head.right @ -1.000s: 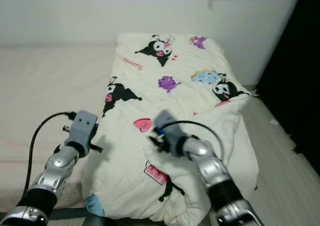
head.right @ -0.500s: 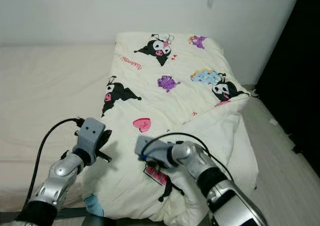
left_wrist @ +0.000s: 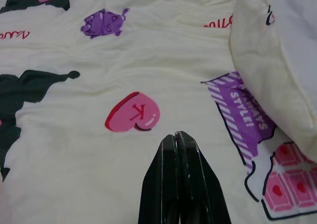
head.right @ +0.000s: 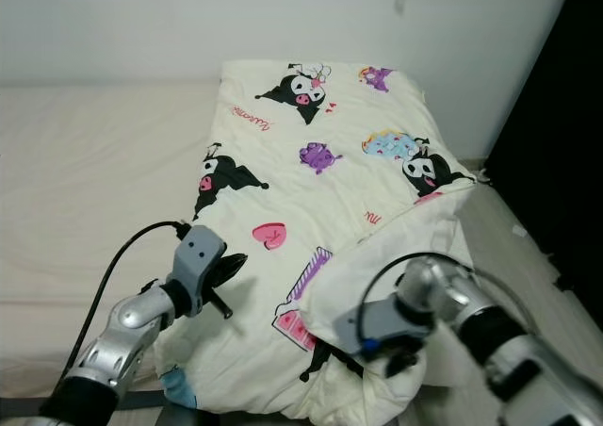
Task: Clean up the room
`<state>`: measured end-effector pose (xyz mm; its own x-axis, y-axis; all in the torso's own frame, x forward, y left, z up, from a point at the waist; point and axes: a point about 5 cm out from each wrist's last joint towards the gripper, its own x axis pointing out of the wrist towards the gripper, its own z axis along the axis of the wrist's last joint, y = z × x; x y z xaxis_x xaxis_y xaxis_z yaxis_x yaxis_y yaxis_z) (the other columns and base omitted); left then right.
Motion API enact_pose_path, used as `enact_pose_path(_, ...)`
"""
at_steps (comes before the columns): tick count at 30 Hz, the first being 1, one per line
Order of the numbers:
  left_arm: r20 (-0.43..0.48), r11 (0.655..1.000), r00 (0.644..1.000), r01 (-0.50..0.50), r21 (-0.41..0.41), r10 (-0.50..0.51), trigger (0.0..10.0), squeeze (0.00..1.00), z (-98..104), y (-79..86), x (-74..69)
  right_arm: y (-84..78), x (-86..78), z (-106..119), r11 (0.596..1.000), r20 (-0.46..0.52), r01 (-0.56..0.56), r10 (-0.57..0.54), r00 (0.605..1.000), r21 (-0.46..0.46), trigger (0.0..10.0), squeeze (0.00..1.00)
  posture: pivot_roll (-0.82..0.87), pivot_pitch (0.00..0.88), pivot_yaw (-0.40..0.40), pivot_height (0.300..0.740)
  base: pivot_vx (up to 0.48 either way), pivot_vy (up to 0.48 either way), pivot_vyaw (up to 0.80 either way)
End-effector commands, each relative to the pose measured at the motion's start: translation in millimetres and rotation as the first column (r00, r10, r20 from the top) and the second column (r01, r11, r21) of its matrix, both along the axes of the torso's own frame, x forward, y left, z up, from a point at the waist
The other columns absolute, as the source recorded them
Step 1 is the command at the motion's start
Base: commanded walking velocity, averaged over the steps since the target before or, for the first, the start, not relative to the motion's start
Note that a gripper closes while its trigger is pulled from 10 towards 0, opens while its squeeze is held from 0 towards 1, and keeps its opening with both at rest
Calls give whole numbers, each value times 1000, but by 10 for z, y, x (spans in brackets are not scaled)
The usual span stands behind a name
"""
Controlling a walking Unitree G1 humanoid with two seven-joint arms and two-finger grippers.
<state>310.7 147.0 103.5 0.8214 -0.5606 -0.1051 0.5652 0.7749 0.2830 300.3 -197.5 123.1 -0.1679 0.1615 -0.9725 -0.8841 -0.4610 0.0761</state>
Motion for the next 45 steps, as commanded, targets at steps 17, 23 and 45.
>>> enact_pose_path(17,18,997,997,-80,-10,81,10000,0,56,14,35,484,799,466,758,490,166,-555,672,630,10000,0,8,77,-66,570,0,0,0)
enact_pose_path(23,10,998,998,-57,-5,57,10000,0,46,3,-57,331,821,173,688,516,286,-704,489,667,10000,0,27,131,-54,570,0,0,0)
enact_pose_path(45,-22,1000,1000,-21,4,21,10000,0,58,-2,-124,-438,94,-147,966,-24,253,-252,968,60,10000,0,20,174,-39,570,0,0,0)
